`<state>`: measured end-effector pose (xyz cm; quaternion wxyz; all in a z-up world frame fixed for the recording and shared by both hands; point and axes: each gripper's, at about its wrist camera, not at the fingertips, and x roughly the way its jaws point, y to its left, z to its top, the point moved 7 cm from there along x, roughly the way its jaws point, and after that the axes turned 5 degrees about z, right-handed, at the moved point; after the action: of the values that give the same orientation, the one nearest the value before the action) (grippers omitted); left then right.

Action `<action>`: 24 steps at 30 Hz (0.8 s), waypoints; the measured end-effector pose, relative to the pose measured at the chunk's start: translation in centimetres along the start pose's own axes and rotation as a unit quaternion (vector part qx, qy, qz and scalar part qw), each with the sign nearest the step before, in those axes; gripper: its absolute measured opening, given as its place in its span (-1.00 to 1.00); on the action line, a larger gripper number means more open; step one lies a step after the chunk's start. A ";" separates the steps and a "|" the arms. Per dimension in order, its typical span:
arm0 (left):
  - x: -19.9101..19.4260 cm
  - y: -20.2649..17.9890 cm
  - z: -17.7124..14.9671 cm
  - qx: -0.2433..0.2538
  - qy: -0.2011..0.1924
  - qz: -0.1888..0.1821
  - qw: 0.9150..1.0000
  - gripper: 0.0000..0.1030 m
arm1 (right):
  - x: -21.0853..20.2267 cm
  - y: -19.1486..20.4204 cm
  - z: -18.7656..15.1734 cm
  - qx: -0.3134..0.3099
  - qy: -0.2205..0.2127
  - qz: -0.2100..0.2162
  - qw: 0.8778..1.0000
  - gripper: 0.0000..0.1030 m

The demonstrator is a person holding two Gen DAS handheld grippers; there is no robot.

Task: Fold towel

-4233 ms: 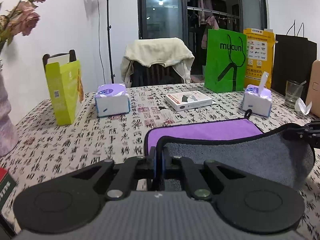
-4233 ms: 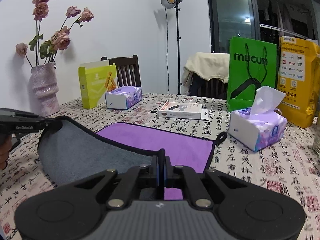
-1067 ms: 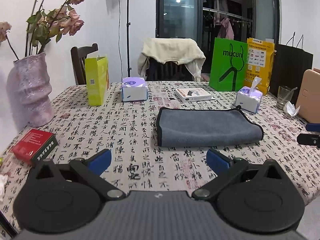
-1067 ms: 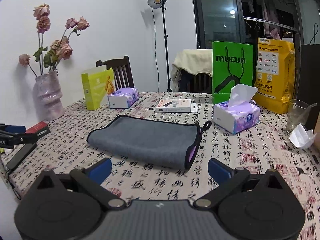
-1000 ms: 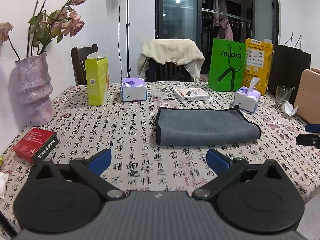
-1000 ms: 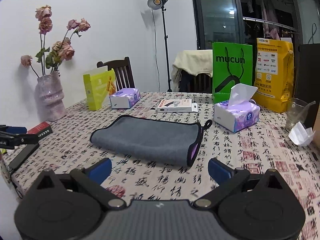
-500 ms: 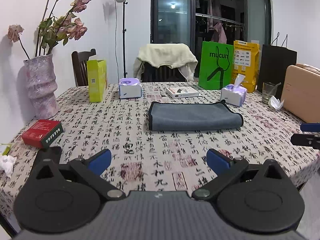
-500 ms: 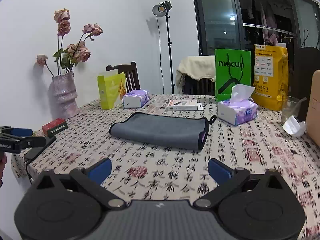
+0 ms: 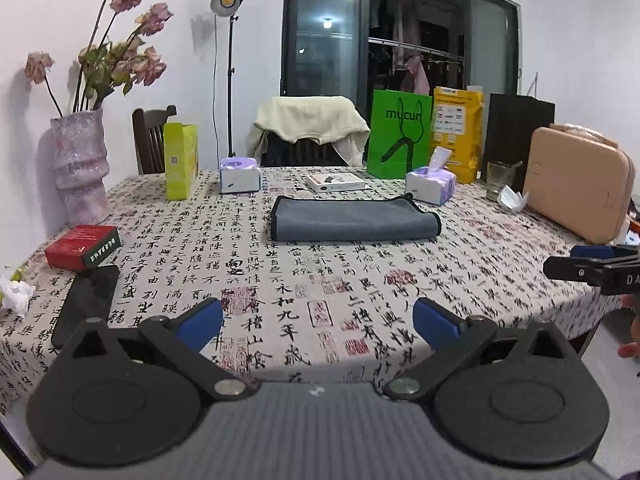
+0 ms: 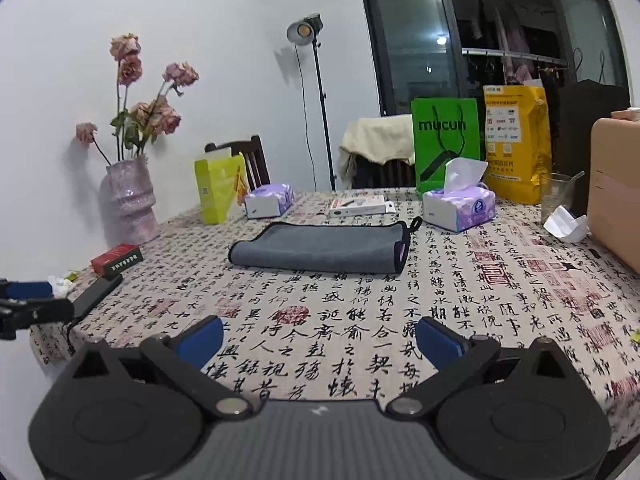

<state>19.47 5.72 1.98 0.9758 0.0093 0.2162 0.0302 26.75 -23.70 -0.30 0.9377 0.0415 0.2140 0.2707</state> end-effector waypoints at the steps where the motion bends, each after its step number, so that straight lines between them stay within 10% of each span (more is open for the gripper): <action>1: -0.2 -0.2 -0.3 0.002 -0.005 0.007 1.000 1.00 | -0.3 0.1 -0.3 0.000 0.001 0.001 1.000 1.00; 24: -5.7 -1.4 -5.3 -0.005 -0.015 0.024 1.000 1.00 | -5.4 4.2 -5.5 -0.013 -0.002 0.011 1.000 1.00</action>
<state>12.13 4.00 -0.42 0.9780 0.0100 0.2010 0.0543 18.25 -23.15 -2.46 0.9354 0.0320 0.2082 0.2840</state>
